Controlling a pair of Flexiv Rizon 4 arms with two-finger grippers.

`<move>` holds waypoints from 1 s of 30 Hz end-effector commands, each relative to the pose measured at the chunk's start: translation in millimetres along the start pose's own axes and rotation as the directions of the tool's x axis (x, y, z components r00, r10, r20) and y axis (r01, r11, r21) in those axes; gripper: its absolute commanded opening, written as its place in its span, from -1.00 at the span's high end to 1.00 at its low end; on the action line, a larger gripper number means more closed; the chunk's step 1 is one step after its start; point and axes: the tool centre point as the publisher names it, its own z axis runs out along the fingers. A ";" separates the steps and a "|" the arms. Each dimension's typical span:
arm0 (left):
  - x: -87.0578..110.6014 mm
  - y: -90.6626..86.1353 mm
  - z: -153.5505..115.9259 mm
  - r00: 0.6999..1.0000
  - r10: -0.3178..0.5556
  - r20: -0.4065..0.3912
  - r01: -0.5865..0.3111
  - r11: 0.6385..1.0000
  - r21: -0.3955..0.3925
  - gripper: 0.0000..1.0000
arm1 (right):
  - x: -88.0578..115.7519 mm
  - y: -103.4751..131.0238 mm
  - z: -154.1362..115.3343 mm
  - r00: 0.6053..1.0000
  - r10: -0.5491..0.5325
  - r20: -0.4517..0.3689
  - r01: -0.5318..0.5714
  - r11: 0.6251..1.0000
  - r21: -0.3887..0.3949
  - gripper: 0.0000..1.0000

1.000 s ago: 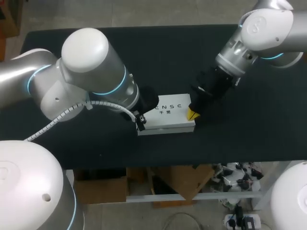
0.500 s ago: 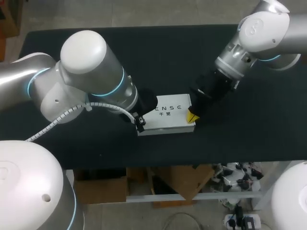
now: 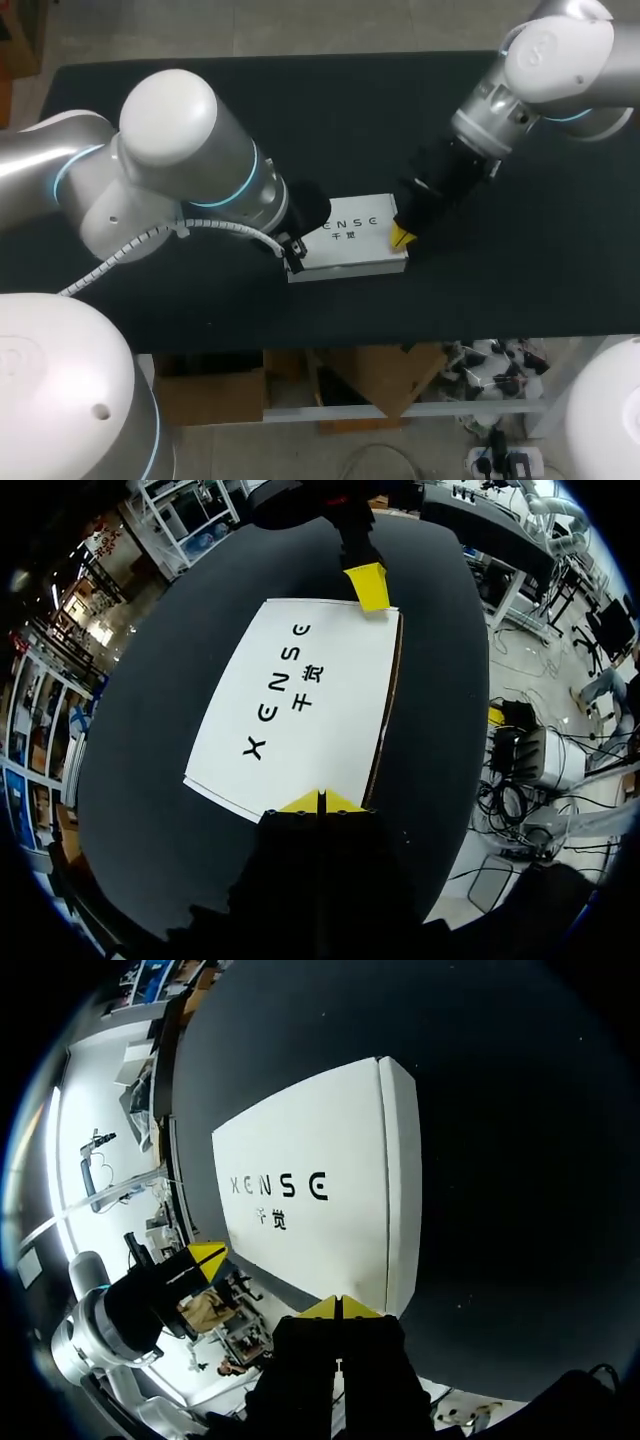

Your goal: Assemble the packaging by folding the flat box into shape, placing the metal phone stand inside, and closing the box properly

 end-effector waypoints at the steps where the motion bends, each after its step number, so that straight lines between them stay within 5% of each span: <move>1: 3.8 3.3 -8.1 1.000 0.000 0.017 0.000 1.000 0.004 1.00 | 4.1 -8.0 -1.3 1.000 -0.002 0.010 0.002 1.000 -0.022 1.00; 21: 1.9 12.1 21.7 0.997 -0.033 -0.065 0.032 0.999 -0.013 1.00 | -15.7 7.5 20.1 0.999 0.041 -0.013 -0.041 0.999 0.036 1.00; 28: 1.1 5.5 -1.4 0.998 -0.048 -0.031 0.048 0.999 0.010 1.00 | -4.9 -4.5 5.1 1.000 0.004 -0.024 -0.004 1.000 -0.007 1.00; 30: 1.7 1.9 -8.0 0.998 -0.054 -0.025 0.054 0.998 0.013 1.00 | -1.4 -8.1 0.4 1.000 -0.011 -0.026 0.011 1.000 -0.025 0.81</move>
